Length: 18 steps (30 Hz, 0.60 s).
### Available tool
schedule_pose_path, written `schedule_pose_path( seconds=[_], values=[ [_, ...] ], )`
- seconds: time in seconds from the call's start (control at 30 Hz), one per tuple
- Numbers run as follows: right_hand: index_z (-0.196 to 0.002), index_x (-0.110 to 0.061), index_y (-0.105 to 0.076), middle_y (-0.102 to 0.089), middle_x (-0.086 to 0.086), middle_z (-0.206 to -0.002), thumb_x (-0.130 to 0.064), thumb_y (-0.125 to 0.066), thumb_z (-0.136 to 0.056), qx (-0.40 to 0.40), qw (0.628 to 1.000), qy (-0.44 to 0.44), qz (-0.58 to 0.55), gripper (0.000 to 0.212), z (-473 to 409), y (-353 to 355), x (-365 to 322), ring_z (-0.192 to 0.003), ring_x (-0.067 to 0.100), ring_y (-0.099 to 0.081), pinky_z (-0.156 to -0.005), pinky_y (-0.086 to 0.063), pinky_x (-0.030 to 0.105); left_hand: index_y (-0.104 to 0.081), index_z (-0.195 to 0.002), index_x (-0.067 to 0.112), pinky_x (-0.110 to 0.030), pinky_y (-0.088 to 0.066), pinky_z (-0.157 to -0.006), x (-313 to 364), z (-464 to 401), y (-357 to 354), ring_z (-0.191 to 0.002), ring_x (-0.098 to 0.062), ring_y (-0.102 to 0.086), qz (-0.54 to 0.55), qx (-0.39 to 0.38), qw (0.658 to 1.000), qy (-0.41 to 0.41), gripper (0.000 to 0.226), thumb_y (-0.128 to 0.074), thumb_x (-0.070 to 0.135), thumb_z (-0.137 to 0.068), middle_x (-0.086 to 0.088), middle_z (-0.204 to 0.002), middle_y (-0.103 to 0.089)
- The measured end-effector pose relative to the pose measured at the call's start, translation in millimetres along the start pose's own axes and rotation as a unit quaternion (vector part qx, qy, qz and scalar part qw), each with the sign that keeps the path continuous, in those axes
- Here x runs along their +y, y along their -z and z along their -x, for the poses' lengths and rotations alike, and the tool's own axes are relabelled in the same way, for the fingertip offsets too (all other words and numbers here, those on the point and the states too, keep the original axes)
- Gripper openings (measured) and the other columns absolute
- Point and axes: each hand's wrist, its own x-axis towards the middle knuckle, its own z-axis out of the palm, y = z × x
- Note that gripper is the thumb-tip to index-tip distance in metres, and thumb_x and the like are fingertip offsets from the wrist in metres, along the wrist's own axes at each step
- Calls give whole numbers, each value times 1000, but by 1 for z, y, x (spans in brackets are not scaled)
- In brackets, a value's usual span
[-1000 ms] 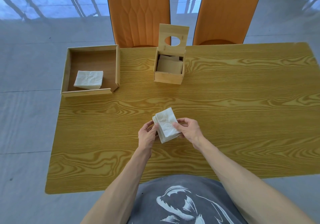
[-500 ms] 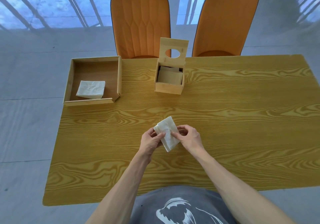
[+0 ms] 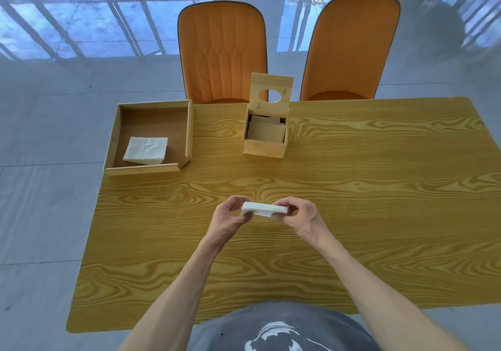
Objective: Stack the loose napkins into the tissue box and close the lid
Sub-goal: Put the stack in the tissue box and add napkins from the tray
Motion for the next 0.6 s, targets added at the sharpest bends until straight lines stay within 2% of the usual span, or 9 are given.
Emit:
schedule_pose_path(
  seconds=[0.07, 0.13, 0.23, 0.33, 0.43, 0.5, 0.6],
  values=[
    [-101, -31, -76, -70, -19, -82, -30, -81, -78, -5, 998, 7, 64, 23, 4, -2, 0, -72, 4, -61, -72, -52, 29, -70, -104, 34, -16, -44, -79, -4, -1, 3, -103, 0, -58, -88, 3, 996, -22, 30, -79, 21, -79, 14, -107, -70],
    [-101, -30, -76, -67, -21, -80, -29, -80, -79, 4, 997, 8, 81, 22, 6, -5, 2, -70, 1, -59, -72, -52, 29, -72, -102, 36, -20, -44, -76, -5, -1, 3, -95, -1, -58, -122, -1, 992, -28, 26, -79, 27, -79, 19, -99, -69],
    [-99, -29, -77, -70, -21, -82, -28, -78, -82, 24, 998, 1, 61, 18, 4, -6, 4, -72, -2, -61, -74, -54, 27, -74, -98, 32, -19, -45, -70, -3, -2, 1, -76, -3, -55, -120, 6, 992, -42, 18, -78, 28, -81, 24, -80, -68],
    [-102, -26, -76, -73, -17, -87, -29, -77, -84, 39, 999, 6, 27, 18, -2, 0, 0, -77, 0, -65, -74, -54, 25, -75, -97, 29, -18, -45, -68, 5, -9, 3, -69, -1, -53, -100, 14, 994, -47, 14, -77, 29, -82, 29, -70, -66],
    [-106, -23, -74, -73, -12, -87, -31, -75, -86, 57, 998, 26, 8, 21, -16, 10, -12, -75, 6, -68, -72, -56, 26, -73, -105, 21, -11, -47, -67, 26, -21, 9, -71, 6, -59, -105, 11, 991, -77, 22, -74, 30, -85, 17, -82, -70],
    [-109, -21, -72, -74, -7, -91, -30, -73, -88, 69, 997, 39, -13, 23, -29, 19, -23, -78, 9, -70, -73, -59, 27, -67, -112, 19, -8, -48, -66, 47, -32, 15, -78, 6, -63, -103, 8, 990, -97, 26, -71, 30, -88, 11, -92, -70],
    [-112, -17, -69, -74, -5, -94, -31, -71, -90, 89, 994, 52, -42, 25, -52, 33, -42, -80, 10, -71, -71, -61, 27, -61, -117, 18, -8, -49, -65, 80, -51, 23, -88, 4, -63, -103, 11, 988, -116, 30, -67, 32, -91, 10, -100, -68]
  ],
)
